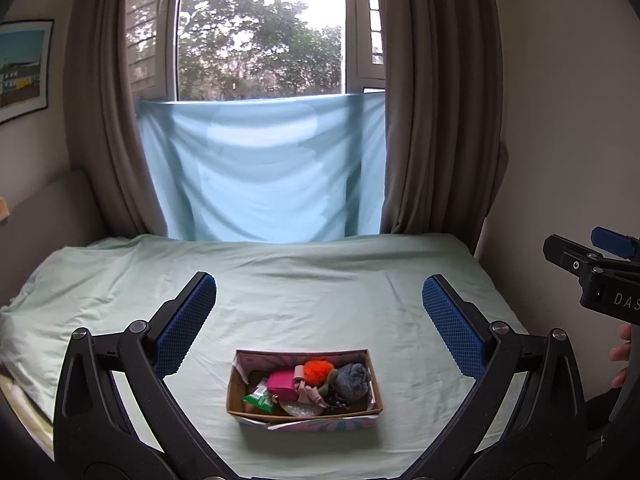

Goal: Organize soft objects

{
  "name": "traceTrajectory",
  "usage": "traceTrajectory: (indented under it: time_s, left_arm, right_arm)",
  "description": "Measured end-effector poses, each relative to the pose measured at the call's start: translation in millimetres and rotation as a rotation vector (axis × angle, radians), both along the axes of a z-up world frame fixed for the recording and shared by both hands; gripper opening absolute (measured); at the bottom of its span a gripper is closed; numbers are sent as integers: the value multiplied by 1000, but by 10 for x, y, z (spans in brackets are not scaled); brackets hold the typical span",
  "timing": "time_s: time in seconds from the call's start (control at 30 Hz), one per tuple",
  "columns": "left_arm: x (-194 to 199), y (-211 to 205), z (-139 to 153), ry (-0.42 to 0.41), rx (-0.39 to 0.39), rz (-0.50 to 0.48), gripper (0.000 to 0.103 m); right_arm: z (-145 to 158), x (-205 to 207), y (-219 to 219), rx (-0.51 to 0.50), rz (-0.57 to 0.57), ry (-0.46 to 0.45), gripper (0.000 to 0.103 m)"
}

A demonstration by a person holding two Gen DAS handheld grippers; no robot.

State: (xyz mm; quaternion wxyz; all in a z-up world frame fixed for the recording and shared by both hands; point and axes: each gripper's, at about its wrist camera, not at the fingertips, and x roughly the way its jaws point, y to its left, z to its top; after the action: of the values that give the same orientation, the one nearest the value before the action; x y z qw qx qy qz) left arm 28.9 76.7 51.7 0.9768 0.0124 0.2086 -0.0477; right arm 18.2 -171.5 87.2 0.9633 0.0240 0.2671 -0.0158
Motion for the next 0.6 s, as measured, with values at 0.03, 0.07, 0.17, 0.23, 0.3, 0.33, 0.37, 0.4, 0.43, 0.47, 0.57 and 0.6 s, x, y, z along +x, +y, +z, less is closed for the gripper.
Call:
traceTrajectory:
  time_s: [0.03,0.07,0.17,0.23,0.3,0.33,0.37,0.4,0.43,0.47,0.57,0.6]
  left_arm:
    - [-3,9,2,0,-2,2,103]
    - [-5,24,0,1,-5,3,103]
    - [-1,49,8,0,-14,4,103]
    - [-8,68,8,0,-14,5,103]
    - [-10,83,5,1,-14,5,103]
    - [-10,83,5,1,-15,5,103]
    - [-10,85,3,2,-16,5,103]
    - [-10,92,5,2,-17,5,103]
    - [-14,92,7,1,-17,6,103]
    - [-16,94,5,1,-16,7,103]
    - [-10,101,0,1,-13,6,103]
    - [-8,99,-2,3,-12,6,103]
  right_arm:
    - [7,-4,11,-4,-1,-3,94]
    - [8,1,18,-5,-1,-5,94]
    - [11,4,51,-7,0,-7,94]
    - [0,-3,66,-10,-1,-8,94]
    - [1,-3,68,-7,1,-7,94]
    - [-1,0,75,-8,1,-7,94]
    - [-4,-2,71,-9,1,-7,94]
    - [-5,-2,66,-8,0,-7,94]
    - [-6,0,69,-8,0,-8,94]
    - [-4,2,69,-9,-1,-9,94]
    - [3,2,72,-7,-4,-12,94]
    - [3,3,71,-7,-4,-12,94]
